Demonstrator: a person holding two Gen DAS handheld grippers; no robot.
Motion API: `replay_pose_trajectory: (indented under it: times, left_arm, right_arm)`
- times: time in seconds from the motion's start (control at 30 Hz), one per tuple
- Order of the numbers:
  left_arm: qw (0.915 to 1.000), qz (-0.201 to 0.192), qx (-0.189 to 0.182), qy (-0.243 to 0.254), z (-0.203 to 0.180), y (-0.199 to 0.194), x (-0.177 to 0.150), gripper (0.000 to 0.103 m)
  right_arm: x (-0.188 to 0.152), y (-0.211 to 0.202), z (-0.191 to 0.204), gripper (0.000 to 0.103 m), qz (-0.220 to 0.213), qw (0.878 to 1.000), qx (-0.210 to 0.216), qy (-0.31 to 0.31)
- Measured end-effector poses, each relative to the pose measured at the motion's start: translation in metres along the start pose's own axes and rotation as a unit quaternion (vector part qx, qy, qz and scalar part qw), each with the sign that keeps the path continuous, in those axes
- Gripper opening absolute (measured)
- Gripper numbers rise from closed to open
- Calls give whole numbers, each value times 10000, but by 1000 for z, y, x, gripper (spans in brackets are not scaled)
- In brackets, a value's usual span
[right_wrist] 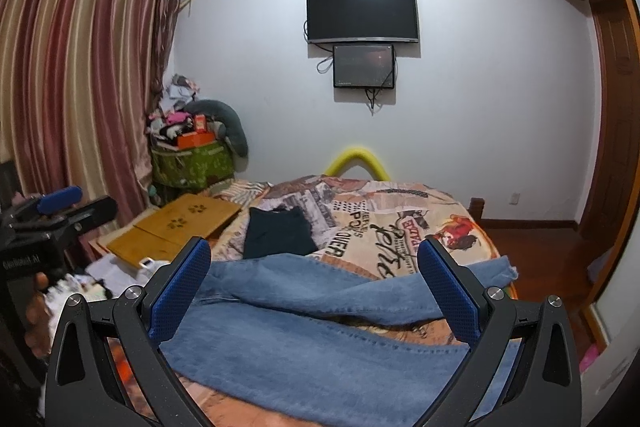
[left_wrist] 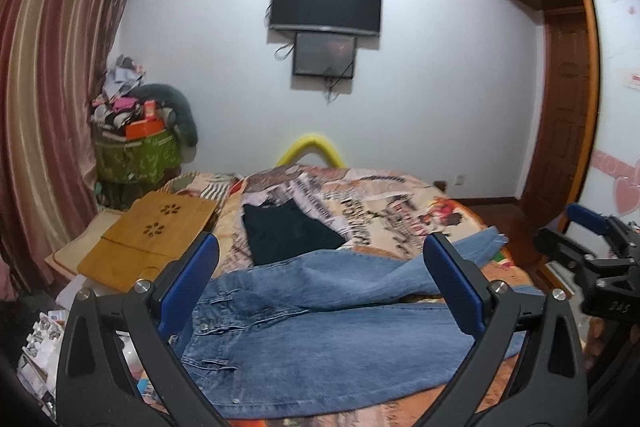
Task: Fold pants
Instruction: 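Lower both grippers to the jeans, left at the waistband, right at the leg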
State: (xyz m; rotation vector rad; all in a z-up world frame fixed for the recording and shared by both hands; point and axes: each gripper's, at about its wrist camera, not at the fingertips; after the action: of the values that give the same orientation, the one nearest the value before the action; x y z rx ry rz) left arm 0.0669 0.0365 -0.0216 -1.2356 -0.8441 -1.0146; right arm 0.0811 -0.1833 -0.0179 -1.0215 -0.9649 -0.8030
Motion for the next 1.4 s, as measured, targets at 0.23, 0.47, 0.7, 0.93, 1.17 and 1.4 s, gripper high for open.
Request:
replay_pose_trajectory:
  times: [0.23, 0.47, 0.7, 0.93, 1.17, 1.4]
  left_arm:
    - [9974, 580, 400, 174, 33, 79, -4, 103]
    - [9883, 1459, 433, -90, 88, 174, -19, 103]
    - [9677, 2432, 656, 88, 123, 267, -62, 103]
    - [9340, 3529, 511, -228, 155, 349, -127, 103]
    - [9119, 4062, 442, -373, 166, 395, -169, 88]
    - [9042, 4246, 142, -433, 160, 420, -187, 62]
  right_arm:
    - [3, 58, -22, 103, 305, 9994, -116, -121]
    - [4, 131, -52, 102, 891, 9960, -45, -40]
    - [-3, 204, -77, 102, 1547, 9880, 55, -13]
    - [-29, 279, -94, 101, 2492, 9681, 257, 86]
    - [-50, 335, -97, 93, 3193, 9467, 433, -9]
    - [-78, 375, -94, 74, 3704, 9270, 483, -342]
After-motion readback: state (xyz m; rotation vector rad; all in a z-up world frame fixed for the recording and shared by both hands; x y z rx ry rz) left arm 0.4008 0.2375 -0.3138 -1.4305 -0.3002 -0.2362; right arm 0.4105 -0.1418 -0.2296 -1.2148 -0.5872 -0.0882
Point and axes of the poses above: each gripper's, at about its wrist camera, not at the fingertips, and y roughly the way its jaws point, z to its left, x to its top, and after that the axes turned 13 degrees about y, right-handed
